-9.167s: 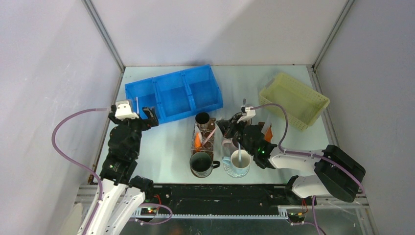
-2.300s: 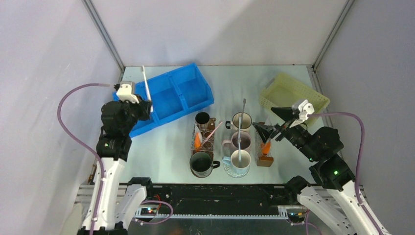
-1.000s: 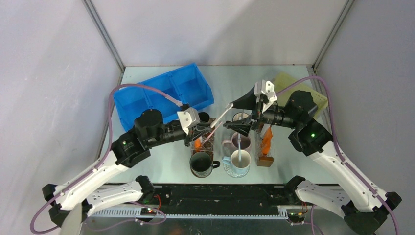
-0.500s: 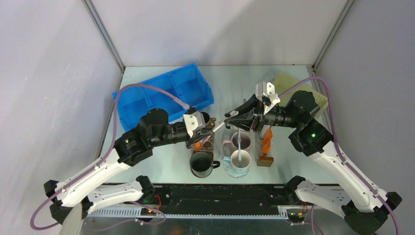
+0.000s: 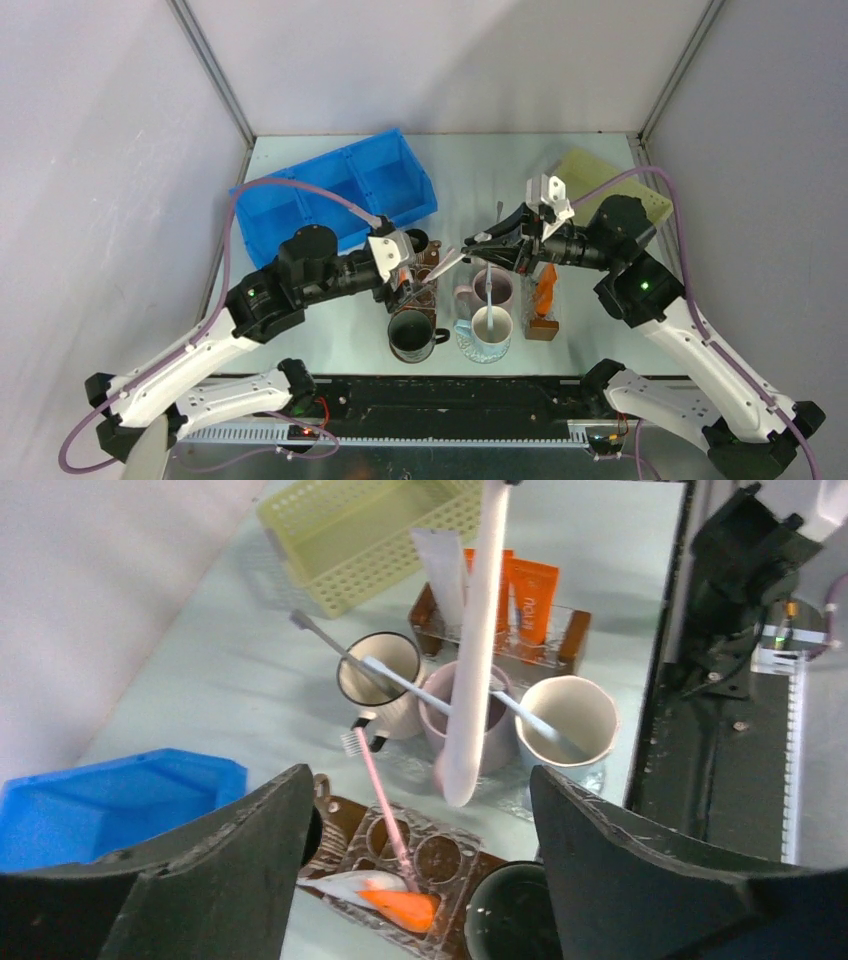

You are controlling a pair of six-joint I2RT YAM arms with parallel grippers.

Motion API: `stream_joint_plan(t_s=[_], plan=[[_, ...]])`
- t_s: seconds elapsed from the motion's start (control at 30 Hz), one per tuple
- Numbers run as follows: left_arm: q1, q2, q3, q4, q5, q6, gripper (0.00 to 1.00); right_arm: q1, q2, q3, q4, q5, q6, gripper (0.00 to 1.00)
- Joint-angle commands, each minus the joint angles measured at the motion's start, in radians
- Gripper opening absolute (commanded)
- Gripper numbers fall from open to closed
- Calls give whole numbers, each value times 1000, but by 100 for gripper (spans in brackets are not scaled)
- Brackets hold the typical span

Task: Prepare toiletry sets of a toothbrush and toothpaste on the tray
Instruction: Pick up the toothbrush from the storage box.

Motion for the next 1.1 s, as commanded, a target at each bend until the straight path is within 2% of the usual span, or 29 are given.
stream_joint_plan(t_s=[0.0,0.03,0.1,0.13,0.23,0.5,0.63,0.77,1.07], plan=[[-3,-56,15,-8,-183,19,89,-13,-55,-66,78,100,17,0],[-1,-63,13,-11,-222,19,95,-15,-65,-79,99,124,22,0],[5,-80,11,-11,-329,22,99,-21,-80,-118,136,160,42,0],[21,-89,11,-9,-389,21,99,-22,-86,-145,152,168,52,0],[94,-114,-2,16,-448,-17,100,-22,-90,-199,191,211,97,0],[481,-235,-181,222,-614,-230,100,2,-47,-363,341,296,139,0],[602,-289,-272,301,-745,-323,100,18,1,-401,403,323,141,0],[650,-341,-338,375,-823,-322,100,52,40,-414,416,344,120,0],[660,-417,-427,484,-911,-271,100,156,21,-525,508,453,20,0]])
